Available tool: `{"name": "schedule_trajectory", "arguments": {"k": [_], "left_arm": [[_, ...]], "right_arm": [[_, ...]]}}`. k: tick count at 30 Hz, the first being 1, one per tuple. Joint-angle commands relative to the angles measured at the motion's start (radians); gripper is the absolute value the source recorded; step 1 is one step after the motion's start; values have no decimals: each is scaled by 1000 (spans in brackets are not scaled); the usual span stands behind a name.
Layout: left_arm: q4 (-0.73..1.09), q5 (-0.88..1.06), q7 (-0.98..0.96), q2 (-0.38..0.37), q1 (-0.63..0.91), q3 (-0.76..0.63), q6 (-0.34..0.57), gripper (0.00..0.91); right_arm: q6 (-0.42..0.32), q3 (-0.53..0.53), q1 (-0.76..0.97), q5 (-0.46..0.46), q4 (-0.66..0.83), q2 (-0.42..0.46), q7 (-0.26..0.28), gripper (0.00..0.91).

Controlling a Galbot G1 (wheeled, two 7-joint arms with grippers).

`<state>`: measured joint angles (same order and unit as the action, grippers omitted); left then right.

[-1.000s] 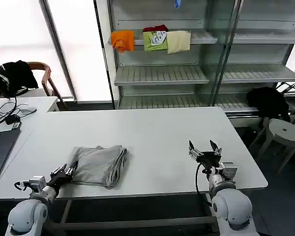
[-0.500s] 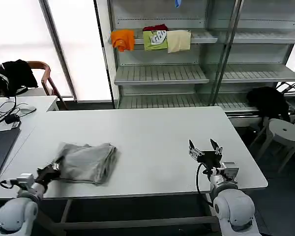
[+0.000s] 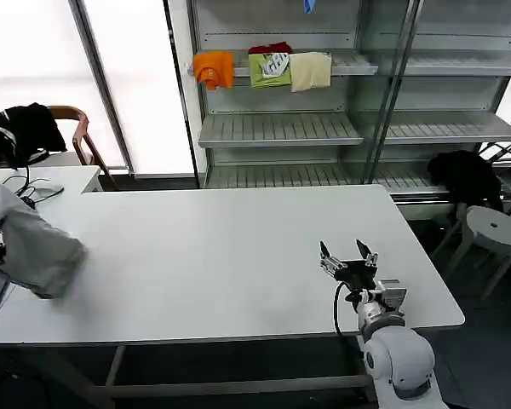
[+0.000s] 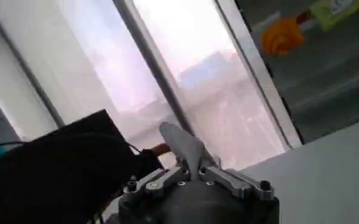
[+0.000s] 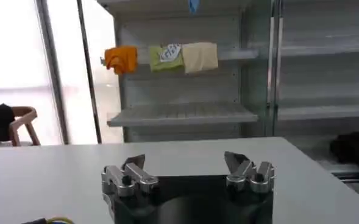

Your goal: Fold and organize the clothes.

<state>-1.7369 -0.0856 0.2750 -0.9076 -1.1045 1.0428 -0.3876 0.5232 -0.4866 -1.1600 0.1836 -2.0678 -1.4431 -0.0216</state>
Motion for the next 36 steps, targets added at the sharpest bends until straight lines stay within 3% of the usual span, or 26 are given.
{"name": "schedule_trajectory", "arguments": {"k": [1,5,12,16,18,20,32,33,34,36], "left_arm": [[-145,143,39,17,28,-21,-32,20],[-166,239,45,-87,-17,-163,18,20],[-121,346,24,-336,-92,-391,69,20],[-150,261,0,-382,-82,-468,33,20],[-202,71,-39,-382,-70,-518,-65,20],[-230,4,-76,-388,-50,-565,-93,30],[-123,0,-219,-480,68,-856,-77,30],[-109,7,-226,-493,75,-877,-75,81],[-101,9,-232,-502,79,-900,-74,907],[-118,3,-224,-505,77,-911,-62,907]], "right_arm": [[-14,-5,-11,0,18,5,5,907],[-22,-22,-28,3,15,12,7,907],[-45,-46,-57,2,21,15,6,907],[-46,-53,-57,2,27,17,5,907],[-45,-52,-53,2,31,15,2,907],[-44,-51,-51,1,32,11,1,907],[-18,-20,-24,-22,38,-4,-7,907],[-13,-13,-19,-25,41,-7,-7,907],[-8,-6,-13,-28,44,-10,-6,907],[-3,4,-5,-28,49,-10,-2,907]]}}
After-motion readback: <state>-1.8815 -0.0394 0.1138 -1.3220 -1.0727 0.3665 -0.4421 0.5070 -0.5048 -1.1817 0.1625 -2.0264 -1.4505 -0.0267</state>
